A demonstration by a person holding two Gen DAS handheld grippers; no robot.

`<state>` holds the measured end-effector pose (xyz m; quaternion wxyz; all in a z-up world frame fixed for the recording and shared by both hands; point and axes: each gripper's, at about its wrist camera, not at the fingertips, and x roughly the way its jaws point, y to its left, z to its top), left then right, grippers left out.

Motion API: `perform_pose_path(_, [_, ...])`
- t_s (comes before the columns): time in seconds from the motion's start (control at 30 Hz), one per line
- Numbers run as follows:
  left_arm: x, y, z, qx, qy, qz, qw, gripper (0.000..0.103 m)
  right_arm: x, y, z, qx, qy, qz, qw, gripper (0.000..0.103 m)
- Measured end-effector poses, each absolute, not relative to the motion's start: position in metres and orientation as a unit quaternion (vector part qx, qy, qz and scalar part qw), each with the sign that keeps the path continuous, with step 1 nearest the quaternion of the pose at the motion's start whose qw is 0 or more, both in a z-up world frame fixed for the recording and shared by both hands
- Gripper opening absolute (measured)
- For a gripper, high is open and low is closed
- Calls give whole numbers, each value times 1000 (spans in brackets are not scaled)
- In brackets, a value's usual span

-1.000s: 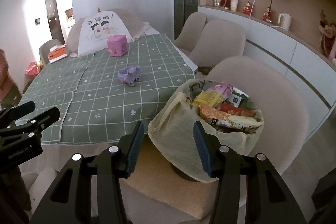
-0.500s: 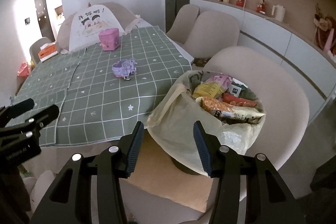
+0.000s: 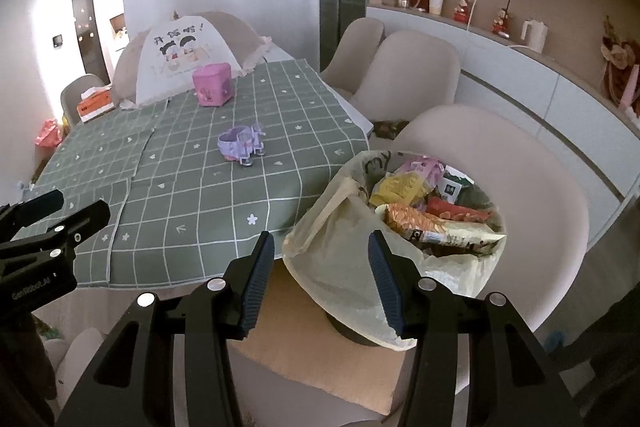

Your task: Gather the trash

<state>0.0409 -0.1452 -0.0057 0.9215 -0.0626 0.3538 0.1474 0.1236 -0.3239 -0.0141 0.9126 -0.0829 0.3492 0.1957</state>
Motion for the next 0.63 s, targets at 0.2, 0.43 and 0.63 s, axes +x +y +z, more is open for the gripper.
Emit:
perform_pose_path(0.2, [40, -153, -7, -61, 353, 151, 922, 80, 125, -328, -12, -86, 341, 205, 913, 46])
perform_pose_path(0.43, [37, -151, -15, -68, 370, 158, 913, 75, 128, -328, -16, -84, 342, 217, 910, 46])
perform_pose_path(0.63, [42, -132, -24, -72, 384, 167, 905, 75, 137, -311, -21, -82, 347, 222, 908, 46])
